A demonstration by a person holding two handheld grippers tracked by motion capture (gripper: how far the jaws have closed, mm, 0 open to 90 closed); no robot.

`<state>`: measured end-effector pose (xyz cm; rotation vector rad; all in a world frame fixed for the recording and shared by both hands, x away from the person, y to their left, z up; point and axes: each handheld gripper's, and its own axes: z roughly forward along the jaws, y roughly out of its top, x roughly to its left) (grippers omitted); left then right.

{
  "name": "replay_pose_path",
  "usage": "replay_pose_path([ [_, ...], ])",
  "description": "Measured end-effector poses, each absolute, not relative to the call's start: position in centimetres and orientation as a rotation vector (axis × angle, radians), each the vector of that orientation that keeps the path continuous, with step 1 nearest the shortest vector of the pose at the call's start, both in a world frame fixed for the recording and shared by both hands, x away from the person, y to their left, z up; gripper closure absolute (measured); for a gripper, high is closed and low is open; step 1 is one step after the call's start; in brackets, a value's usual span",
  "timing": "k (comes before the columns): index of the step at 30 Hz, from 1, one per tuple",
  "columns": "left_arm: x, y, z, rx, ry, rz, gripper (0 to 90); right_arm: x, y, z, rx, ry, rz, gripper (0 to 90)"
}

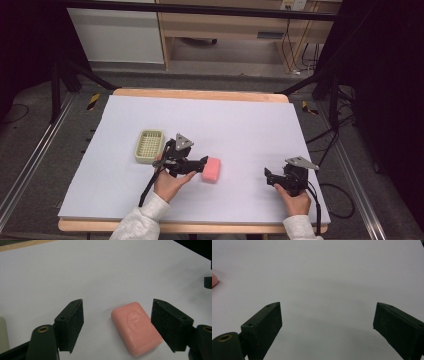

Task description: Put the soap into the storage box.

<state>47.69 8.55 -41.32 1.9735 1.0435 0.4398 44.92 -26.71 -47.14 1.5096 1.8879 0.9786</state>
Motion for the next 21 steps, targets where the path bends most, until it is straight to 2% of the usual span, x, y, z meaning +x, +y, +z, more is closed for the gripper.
replay_pose_path([
  [21,47.8,6.3,-42.7,2.03,1.062,0.394,22.6,44.9,-26.6,-47.2,1.511,1.893,0.974,8.8],
])
